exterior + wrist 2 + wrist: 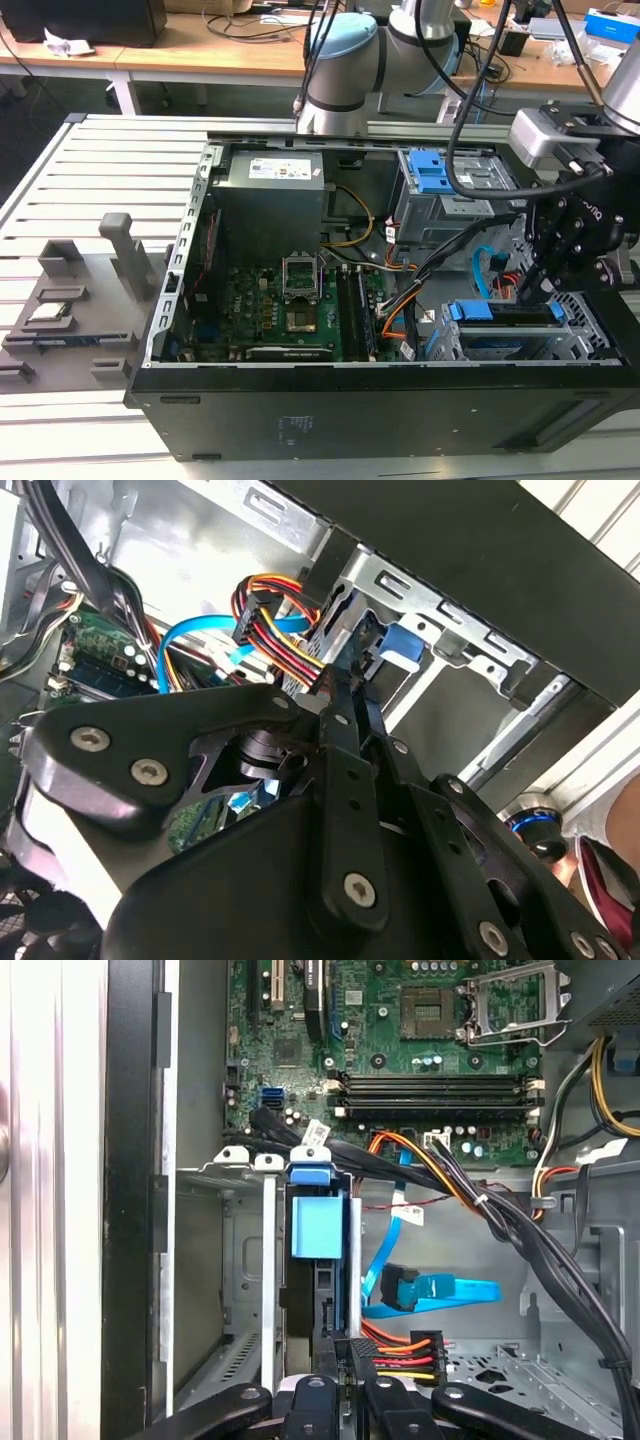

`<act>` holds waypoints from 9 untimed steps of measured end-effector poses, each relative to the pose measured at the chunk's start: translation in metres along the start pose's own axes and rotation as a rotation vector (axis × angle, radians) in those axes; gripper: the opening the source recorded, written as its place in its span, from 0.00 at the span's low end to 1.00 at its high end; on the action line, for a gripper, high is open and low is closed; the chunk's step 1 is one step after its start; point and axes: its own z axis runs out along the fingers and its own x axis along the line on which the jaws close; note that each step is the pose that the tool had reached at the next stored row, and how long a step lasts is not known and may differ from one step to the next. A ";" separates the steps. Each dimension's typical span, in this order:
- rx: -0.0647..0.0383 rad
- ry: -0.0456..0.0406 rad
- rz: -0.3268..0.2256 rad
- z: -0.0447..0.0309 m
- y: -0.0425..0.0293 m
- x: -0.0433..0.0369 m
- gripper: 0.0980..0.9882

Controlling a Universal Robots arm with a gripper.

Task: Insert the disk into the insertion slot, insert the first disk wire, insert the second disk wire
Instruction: 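Insert the first disk wire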

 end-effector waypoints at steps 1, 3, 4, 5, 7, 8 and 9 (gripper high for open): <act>0.000 0.0001 0.000 0.0003 -0.0002 0.0010 0.07; 0.000 -0.0001 0.000 0.0009 -0.0008 0.0021 0.07; 0.000 0.0001 0.000 0.0010 -0.0011 0.0021 0.07; 0.000 0.0002 0.000 0.0012 -0.0012 0.0021 0.07; 0.000 0.0002 0.000 0.0016 -0.0013 0.0021 0.07; 0.000 0.0002 0.000 0.0018 -0.0014 0.0021 0.07; 0.000 0.0001 0.000 0.0020 -0.0015 0.0021 0.07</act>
